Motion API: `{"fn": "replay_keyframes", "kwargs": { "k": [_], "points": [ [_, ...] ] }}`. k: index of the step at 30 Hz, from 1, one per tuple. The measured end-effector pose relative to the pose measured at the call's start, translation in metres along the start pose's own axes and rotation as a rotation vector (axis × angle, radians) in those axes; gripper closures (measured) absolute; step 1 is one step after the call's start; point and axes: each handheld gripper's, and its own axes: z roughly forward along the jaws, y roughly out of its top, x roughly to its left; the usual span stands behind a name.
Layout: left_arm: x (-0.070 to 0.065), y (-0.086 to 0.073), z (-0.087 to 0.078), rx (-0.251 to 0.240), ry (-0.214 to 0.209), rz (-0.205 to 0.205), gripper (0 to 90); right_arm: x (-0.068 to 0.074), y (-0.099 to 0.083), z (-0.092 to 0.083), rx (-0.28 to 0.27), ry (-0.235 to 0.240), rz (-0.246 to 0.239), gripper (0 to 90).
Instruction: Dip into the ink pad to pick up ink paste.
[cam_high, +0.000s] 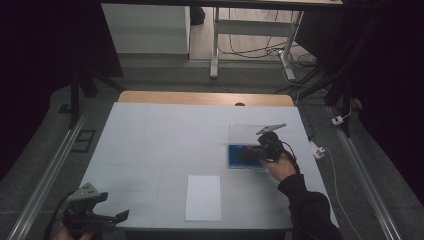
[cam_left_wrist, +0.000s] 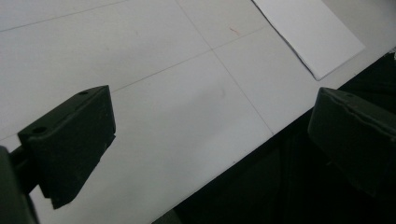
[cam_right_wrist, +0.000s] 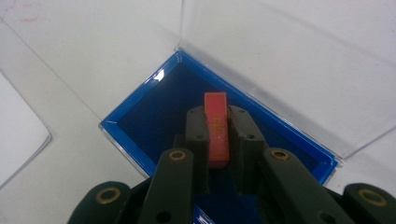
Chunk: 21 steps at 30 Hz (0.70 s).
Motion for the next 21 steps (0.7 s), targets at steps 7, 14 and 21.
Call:
{"fn": "replay_keyframes", "kwargs": {
  "k": [7, 14, 21],
  "points": [
    [0.0, -0.001, 0.0, -0.002, 0.0, 0.0, 1.5, 0.0, 0.003, -0.01, -0.054, -0.015, -0.008, 79.6],
    [0.0, -0.001, -0.001, -0.003, 0.0, 0.0, 1.5, 0.002, 0.002, -0.019, -0.067, -0.003, -0.006, 79.5],
    [0.0, -0.001, -0.001, -0.005, 0.0, -0.001, 1.5, 0.008, -0.001, -0.026, -0.078, 0.034, -0.025, 79.5]
  ]
}}
